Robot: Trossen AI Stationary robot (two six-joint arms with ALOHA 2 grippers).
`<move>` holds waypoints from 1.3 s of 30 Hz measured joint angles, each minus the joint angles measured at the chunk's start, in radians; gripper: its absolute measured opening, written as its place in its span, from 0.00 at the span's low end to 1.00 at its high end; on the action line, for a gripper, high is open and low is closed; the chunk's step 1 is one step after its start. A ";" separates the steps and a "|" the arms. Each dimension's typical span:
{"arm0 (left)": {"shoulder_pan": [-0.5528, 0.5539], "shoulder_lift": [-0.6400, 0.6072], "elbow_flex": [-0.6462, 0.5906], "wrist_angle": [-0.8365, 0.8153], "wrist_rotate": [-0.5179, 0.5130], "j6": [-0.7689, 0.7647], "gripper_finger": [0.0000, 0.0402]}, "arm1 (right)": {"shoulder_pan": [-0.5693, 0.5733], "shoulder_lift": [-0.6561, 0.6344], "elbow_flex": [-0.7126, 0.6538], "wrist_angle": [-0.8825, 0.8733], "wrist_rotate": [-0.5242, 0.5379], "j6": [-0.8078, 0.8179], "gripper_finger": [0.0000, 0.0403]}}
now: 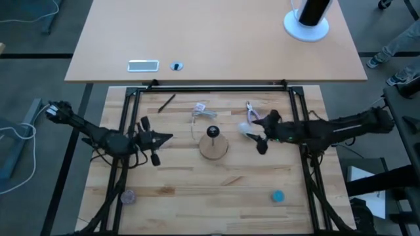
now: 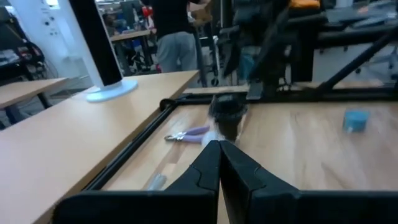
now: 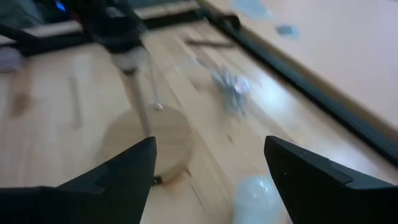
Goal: Screw lightbulb
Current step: Return to Home Position
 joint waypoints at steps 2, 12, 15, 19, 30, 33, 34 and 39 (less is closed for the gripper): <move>-0.003 -0.034 -0.030 -0.002 -0.010 0.018 0.00 | 0.021 -0.064 -0.004 0.001 0.000 -0.053 0.72; 0.024 -0.278 -0.181 0.139 0.011 0.169 0.00 | 0.038 -0.376 -0.128 0.120 0.004 -0.216 0.72; 0.072 -0.321 -0.241 0.172 0.042 0.196 0.00 | 0.038 -0.438 -0.196 0.224 0.003 -0.270 0.73; 0.099 -0.391 -0.295 0.166 0.131 0.191 0.00 | 0.038 -0.512 -0.284 0.353 -0.002 -0.311 0.72; 0.101 -0.692 -0.458 0.174 0.210 0.158 0.00 | 0.038 -0.754 -0.470 0.494 -0.113 -0.330 0.73; 0.101 -0.668 -0.453 0.128 0.185 0.041 0.00 | 0.038 -0.820 -0.512 0.487 -0.158 -0.346 0.71; 0.101 -0.645 -0.450 0.118 0.186 0.005 0.00 | 0.038 -0.844 -0.525 0.486 -0.181 -0.344 0.70; 0.101 -0.585 -0.451 0.122 0.188 -0.057 0.00 | 0.039 -0.902 -0.570 0.488 -0.311 -0.287 0.68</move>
